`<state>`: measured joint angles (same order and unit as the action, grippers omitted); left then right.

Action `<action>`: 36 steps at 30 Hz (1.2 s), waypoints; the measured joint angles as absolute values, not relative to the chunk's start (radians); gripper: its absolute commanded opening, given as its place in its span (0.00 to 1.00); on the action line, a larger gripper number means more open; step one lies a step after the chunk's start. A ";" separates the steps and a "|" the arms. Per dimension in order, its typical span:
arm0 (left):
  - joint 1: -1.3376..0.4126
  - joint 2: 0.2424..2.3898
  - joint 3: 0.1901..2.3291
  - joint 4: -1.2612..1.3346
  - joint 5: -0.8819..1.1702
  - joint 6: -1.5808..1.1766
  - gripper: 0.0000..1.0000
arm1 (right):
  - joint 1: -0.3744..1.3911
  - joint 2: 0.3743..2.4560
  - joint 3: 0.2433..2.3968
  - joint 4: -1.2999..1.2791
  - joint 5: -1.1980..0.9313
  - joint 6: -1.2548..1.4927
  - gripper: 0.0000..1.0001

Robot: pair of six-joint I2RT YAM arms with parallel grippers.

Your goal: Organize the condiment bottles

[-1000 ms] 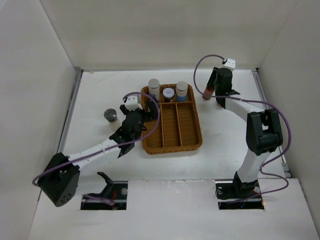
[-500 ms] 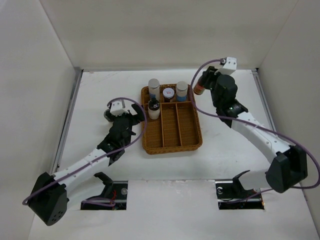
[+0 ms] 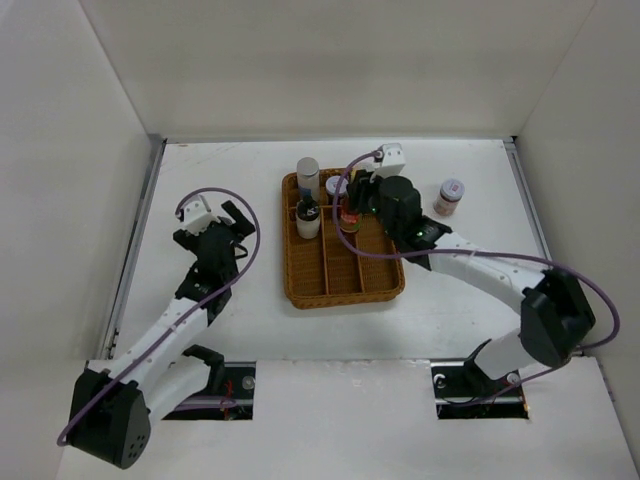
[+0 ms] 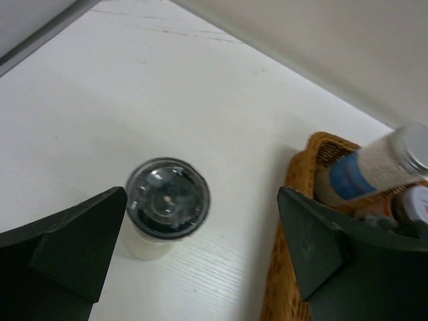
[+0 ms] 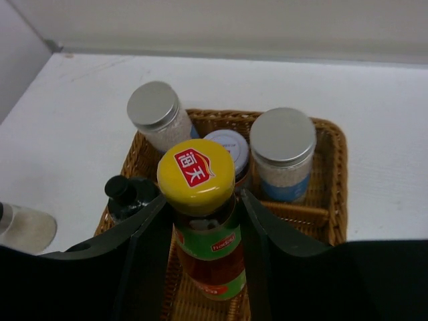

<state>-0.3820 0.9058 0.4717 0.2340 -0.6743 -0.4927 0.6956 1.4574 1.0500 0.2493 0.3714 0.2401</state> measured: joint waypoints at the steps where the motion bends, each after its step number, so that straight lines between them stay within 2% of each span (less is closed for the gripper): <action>1: -0.363 0.920 0.472 0.234 -0.675 -0.497 1.00 | 0.700 1.485 1.052 0.258 0.365 0.240 0.37; 10: -0.314 1.021 0.479 0.227 -0.675 -0.511 1.00 | 0.710 1.665 1.050 0.374 0.344 0.231 0.38; 12: -0.314 1.045 0.489 0.228 -0.673 -0.511 1.00 | 0.709 1.680 1.048 0.412 0.344 0.218 0.41; 16: -0.312 1.088 0.519 0.228 -0.669 -0.511 1.00 | 0.719 1.702 1.035 0.493 0.351 0.169 0.64; 22: -0.305 1.164 0.562 0.227 -0.661 -0.510 0.99 | 0.729 1.690 1.013 0.594 0.367 0.135 0.85; 31: -0.295 1.182 0.566 0.221 -0.675 -0.511 0.86 | 0.732 1.603 0.981 0.602 0.374 0.138 1.00; 36: -0.281 1.237 0.566 0.239 -0.681 -0.513 0.68 | 0.735 1.506 0.943 0.590 0.374 0.175 1.00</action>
<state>-0.2806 1.2369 0.5655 0.2386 -0.6811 -0.5125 0.7345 1.5059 0.9432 0.5896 0.3744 0.1745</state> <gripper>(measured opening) 0.736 0.998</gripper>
